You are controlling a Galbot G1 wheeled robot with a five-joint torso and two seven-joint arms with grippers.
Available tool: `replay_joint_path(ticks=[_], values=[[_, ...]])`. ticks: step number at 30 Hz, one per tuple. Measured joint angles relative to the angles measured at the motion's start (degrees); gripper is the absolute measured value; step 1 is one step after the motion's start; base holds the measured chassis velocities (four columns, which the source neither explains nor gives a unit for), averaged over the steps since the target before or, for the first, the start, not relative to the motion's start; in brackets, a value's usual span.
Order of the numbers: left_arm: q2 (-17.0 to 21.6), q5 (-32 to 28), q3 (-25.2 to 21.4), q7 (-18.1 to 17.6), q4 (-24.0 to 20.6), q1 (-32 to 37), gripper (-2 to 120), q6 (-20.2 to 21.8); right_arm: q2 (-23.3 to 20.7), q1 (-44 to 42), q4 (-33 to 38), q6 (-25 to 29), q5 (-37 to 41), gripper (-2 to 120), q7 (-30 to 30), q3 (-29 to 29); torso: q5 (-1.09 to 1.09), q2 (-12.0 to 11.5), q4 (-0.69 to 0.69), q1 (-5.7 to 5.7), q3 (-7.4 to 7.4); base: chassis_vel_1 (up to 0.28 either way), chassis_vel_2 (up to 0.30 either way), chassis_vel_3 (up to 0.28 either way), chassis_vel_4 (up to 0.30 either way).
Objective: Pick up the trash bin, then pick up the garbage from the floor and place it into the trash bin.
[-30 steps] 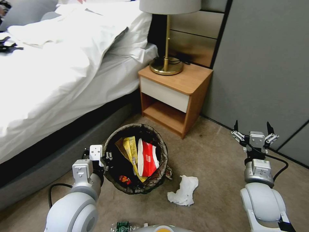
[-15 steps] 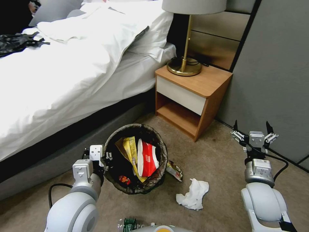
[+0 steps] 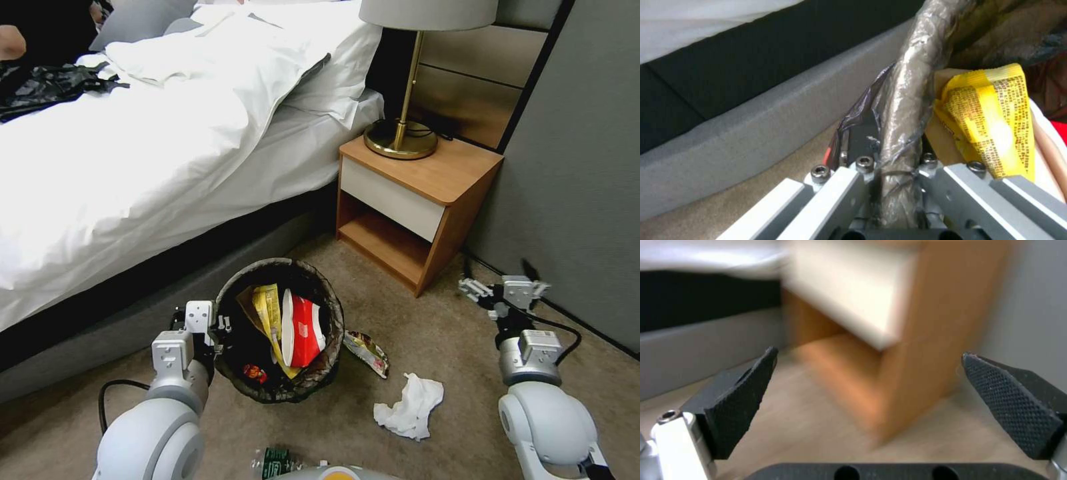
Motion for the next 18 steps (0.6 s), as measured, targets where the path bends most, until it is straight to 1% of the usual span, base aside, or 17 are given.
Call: replay_joint_path(ticks=[1, 3, 4, 5, 7, 8, 10, 11, 13, 16, 18], values=[[0.0, 0.04, 0.0, 0.02, 0.0, -0.01, 0, 0.0, -1.59, 0.74, -0.68, -6.35, 6.91, 100, -4.8, -0.4, 0.0, 0.0, 0.01, 0.0, 0.0, 0.0, 0.0, 0.0, 0.0], [0.01, 0.1, -0.02, 0.02, -0.01, 0.01, 0, 0.0, -3.05, 2.15, -2.06, -14.03, 14.96, 100, -7.0, -1.33, 0.0, 0.0, 0.02, 0.0, 0.0, 0.0, 0.0, 0.0, 0.0], [0.01, 0.1, -0.02, 0.02, -0.01, 0.01, 0, 0.0, -3.05, 2.15, -2.06, -14.03, 14.96, 100, -7.0, -1.33, 0.0, 0.0, 0.02, 0.0, 0.0, 0.0, 0.0, 0.0, 0.0], [0.04, 0.15, -0.08, 0.02, -0.02, 0.04, 0, 0.0, -3.75, 3.13, -3.16, -17.12, 18.14, 100, -6.52, -2.17, -0.01, 0.0, 0.02, 0.0, 0.0, 0.0, 0.0, 0.0, 0.0], [0.16, 0.19, -0.4, -0.01, -0.1, 0.2, 0, 0.0, -5.41, 5.66, -7.67, -23.5, 24.55, 100, -3.75, -5.26, 0.01, 0.0, 0.04, 0.0, 0.0, 0.0, 0.0, 0.0, 0.0], [0.16, 0.19, -0.4, -0.01, -0.1, 0.2, 0, 0.0, -5.41, 5.66, -7.67, -23.5, 24.55, 100, -3.75, -5.26, 0.01, 0.0, 0.04, 0.0, 0.0, 0.0, 0.0, 0.0, 0.0], [0.19, 0.21, -0.49, -0.03, -0.1, 0.24, 0, 0.0, -6.31, 6.62, -10.27, -25.23, 27.56, 100, -1.47, -7.27, 0.01, 0.0, 0.02, 0.0, 0.0, 0.0, 0.0, 0.0, 0.0], [0.19, 0.21, -0.49, -0.03, -0.1, 0.24, 0, 0.0, -6.31, 6.62, -10.27, -25.23, 27.56, 100, -1.47, -7.27, 0.01, 0.0, 0.02, 0.0, 0.0, 0.0, 0.0, 0.0, 0.0], [0.04, 0.23, -0.49, -0.1, -0.11, 0.22, 0, 0.0, -6.75, 6.93, -12.76, -25.43, 28.97, 100, -0.08, -8.99, 0.0, 0.0, 0.02, 0.0, 0.0, 0.0, 0.0, 0.0, 0.0], [-0.06, 0.34, -0.43, -0.14, -0.07, 0.19, 0, 0.0, -6.86, 6.94, -14.78, -25.43, 28.75, 100, 0.32, -9.95, 0.0, 0.0, 0.02, 0.0, 0.0, 0.0, 0.0, 0.0, 0.0], [-0.1, 0.48, -0.35, -0.15, 0.12, 0.13, 0, 0.0, -6.64, 7.13, -17.53, -25.34, 27.63, 100, 0.31, -10.4, 0.0, 0.0, 0.01, 0.0, 0.0, 0.0, 0.0, 0.0, 0.0]])
